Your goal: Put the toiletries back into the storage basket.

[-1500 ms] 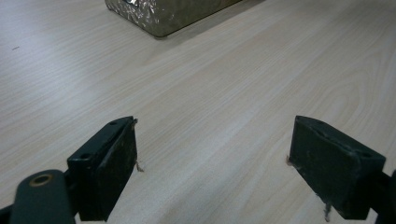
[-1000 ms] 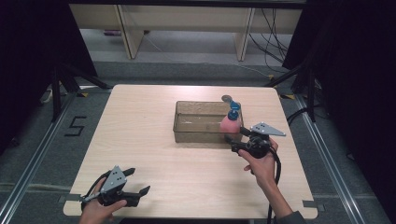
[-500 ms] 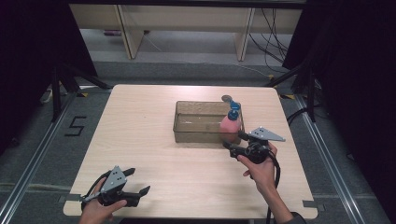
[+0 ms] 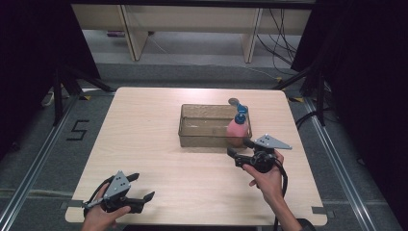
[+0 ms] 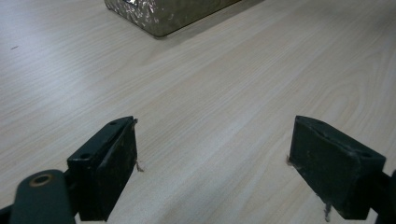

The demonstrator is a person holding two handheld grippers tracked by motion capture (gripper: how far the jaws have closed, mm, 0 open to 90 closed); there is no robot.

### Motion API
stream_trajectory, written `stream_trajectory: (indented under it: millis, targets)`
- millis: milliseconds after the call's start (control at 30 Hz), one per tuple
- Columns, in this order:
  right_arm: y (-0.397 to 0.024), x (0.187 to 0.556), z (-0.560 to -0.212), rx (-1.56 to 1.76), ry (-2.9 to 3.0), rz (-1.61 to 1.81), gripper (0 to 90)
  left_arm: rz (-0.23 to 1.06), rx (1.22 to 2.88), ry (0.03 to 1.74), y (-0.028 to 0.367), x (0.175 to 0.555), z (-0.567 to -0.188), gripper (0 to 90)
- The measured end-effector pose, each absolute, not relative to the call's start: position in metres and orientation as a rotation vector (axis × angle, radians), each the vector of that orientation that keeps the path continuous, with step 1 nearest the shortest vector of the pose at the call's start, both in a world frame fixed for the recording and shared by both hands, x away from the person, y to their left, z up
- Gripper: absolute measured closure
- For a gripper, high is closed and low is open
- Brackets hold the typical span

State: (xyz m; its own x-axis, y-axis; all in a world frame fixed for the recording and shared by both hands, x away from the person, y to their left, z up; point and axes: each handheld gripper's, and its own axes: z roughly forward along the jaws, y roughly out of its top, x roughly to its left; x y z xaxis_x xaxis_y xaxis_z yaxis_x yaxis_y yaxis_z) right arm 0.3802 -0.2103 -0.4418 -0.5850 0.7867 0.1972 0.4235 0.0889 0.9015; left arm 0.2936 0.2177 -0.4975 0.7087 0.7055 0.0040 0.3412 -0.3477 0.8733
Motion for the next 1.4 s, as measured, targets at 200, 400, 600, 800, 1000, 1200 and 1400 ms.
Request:
stream_trajectory:
  millis: [200, 400, 600, 800, 1000, 1200, 1400]
  targets:
    - [-0.209, 0.377, -0.441, 1.168, 2.050, 1.498, 24.2, 0.480, 1.956, 0.805, 0.218, 0.294, -0.498, 14.8]
    - [-0.207, 0.371, -0.443, 1.142, 2.071, 1.518, 23.6, 0.485, 1.966, 0.807, 0.218, 0.294, -0.497, 14.8]
    - [-0.205, 0.367, -0.444, 1.095, 2.066, 1.519, 23.9, 0.481, 1.960, 0.814, 0.218, 0.295, -0.498, 14.8]
    - [-0.201, 0.360, -0.446, 1.083, 2.101, 1.519, 24.1, 0.488, 1.964, 0.811, 0.218, 0.295, -0.499, 14.8]
    - [-0.198, 0.358, -0.447, 1.086, 2.098, 1.530, 24.1, 0.486, 1.964, 0.815, 0.217, 0.294, -0.498, 14.8]
    - [-0.195, 0.356, -0.447, 1.127, 2.115, 1.538, 24.1, 0.490, 1.974, 0.814, 0.218, 0.293, -0.498, 14.8]
    - [-0.195, 0.357, -0.449, 1.073, 2.110, 1.526, 24.1, 0.486, 1.967, 0.809, 0.218, 0.292, -0.498, 14.8]
